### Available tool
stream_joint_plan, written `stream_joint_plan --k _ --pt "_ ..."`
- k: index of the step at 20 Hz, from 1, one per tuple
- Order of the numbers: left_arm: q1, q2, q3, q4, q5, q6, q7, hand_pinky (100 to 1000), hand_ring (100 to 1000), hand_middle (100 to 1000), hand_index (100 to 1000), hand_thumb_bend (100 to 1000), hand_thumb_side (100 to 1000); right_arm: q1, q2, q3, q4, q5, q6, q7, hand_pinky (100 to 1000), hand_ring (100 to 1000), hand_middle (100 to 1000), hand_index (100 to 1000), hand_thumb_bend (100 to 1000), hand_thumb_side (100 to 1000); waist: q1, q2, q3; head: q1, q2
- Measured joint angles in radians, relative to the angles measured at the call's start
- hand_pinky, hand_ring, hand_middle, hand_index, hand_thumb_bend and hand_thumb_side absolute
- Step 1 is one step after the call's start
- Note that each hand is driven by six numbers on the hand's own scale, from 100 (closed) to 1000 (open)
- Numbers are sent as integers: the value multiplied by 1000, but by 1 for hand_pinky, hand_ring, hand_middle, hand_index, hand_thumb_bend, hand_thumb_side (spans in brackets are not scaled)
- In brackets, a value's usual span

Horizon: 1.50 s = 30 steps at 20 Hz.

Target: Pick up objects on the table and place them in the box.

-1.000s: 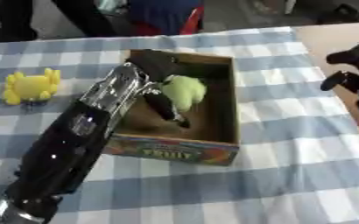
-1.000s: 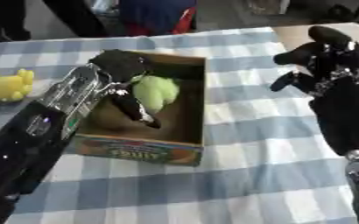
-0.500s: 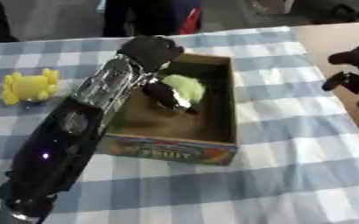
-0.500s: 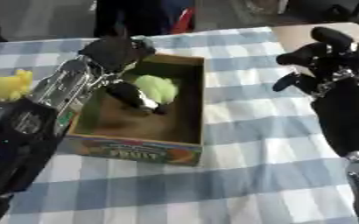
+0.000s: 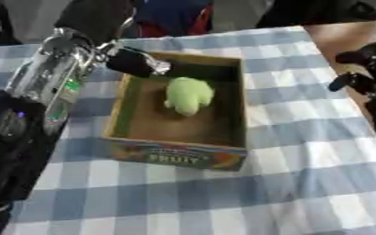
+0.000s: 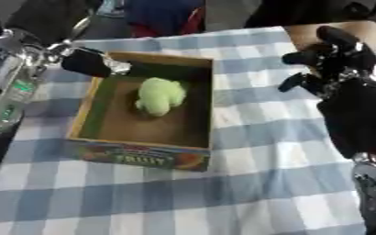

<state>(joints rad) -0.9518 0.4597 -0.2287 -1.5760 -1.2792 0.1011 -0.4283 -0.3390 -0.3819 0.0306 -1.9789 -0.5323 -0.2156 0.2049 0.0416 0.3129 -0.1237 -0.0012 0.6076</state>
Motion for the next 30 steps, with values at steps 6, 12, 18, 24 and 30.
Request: stream_joint_plan --k 6,12,18,24,30 --pt "31 139 70 36 130 12 -100 490 917 901 1000 684 774 14 -8 -1 0 2 -3 -4 560 749 640 843 100 1000 -4 -6 18 -19 3" --pt "46 225 107 143 211 0 -131 518 924 917 1000 720 720 15 -10 -6 0 2 -5 -4 560 748 640 843 100 1000 -17 -6 29 -23 3" --pt "47 251 131 268 218 -27 -172 531 925 924 1000 745 664 19 -10 -6 0 6 -12 -1 559 749 638 843 100 1000 -24 9 27 -14 -7" --pt "49 253 145 370 246 -51 -199 531 917 916 1000 737 571 19 -10 -6 0 30 -17 0 559 751 636 843 100 1000 -26 31 19 -1 -21" --pt "49 252 152 430 275 -70 -219 534 915 915 1000 730 549 18 -10 -6 0 47 -17 1 559 753 634 844 100 1000 -26 46 12 1 -37"
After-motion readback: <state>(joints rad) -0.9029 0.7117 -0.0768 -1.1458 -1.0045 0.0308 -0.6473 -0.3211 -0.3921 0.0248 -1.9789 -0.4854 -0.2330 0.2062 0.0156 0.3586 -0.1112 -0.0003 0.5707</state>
